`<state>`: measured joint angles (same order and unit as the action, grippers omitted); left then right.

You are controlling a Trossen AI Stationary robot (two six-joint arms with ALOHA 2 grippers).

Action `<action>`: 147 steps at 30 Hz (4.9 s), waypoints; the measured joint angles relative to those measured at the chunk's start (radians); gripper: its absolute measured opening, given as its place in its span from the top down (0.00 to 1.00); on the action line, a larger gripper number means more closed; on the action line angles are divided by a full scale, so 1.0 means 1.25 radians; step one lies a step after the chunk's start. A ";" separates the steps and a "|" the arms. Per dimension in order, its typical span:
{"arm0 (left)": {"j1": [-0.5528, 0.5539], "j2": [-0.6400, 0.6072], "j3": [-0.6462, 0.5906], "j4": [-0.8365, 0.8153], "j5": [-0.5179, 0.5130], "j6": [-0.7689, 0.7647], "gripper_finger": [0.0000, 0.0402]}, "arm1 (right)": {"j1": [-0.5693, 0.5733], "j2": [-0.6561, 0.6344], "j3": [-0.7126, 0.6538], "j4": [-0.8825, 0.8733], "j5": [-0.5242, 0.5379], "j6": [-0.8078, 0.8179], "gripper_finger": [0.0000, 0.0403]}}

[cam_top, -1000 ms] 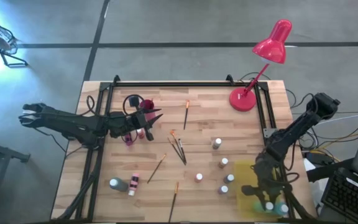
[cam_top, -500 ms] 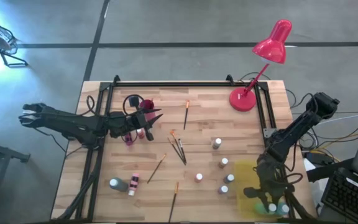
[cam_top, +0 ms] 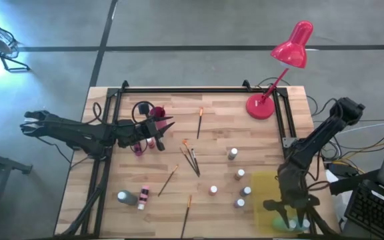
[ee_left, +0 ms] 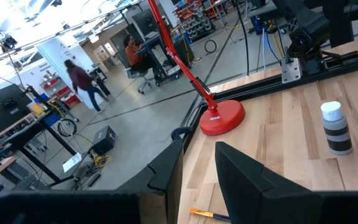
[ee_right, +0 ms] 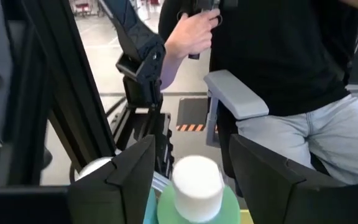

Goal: Pick & Place Paint Supplies
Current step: Put the green paint bottle into the yellow bin, then put the black paint brush into the pink cup

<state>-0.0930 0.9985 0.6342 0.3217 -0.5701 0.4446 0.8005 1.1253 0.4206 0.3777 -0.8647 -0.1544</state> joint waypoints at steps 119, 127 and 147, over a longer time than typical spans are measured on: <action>0.000 0.000 0.001 0.001 0.001 -0.022 0.75 | -0.273 -0.124 0.326 -0.426 1.141 0.326 0.98; 0.000 0.000 0.001 -0.001 0.001 0.034 0.75 | -0.411 -0.125 0.339 -0.491 1.175 0.435 0.98; 0.000 -0.004 0.065 -0.187 -0.147 -0.019 0.75 | -0.641 -0.110 0.339 -0.651 1.134 0.540 0.98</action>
<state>-0.0929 0.9939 0.7158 0.0878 -0.7535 0.4210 -0.0007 0.9872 0.8447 -0.4366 0.5529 0.5209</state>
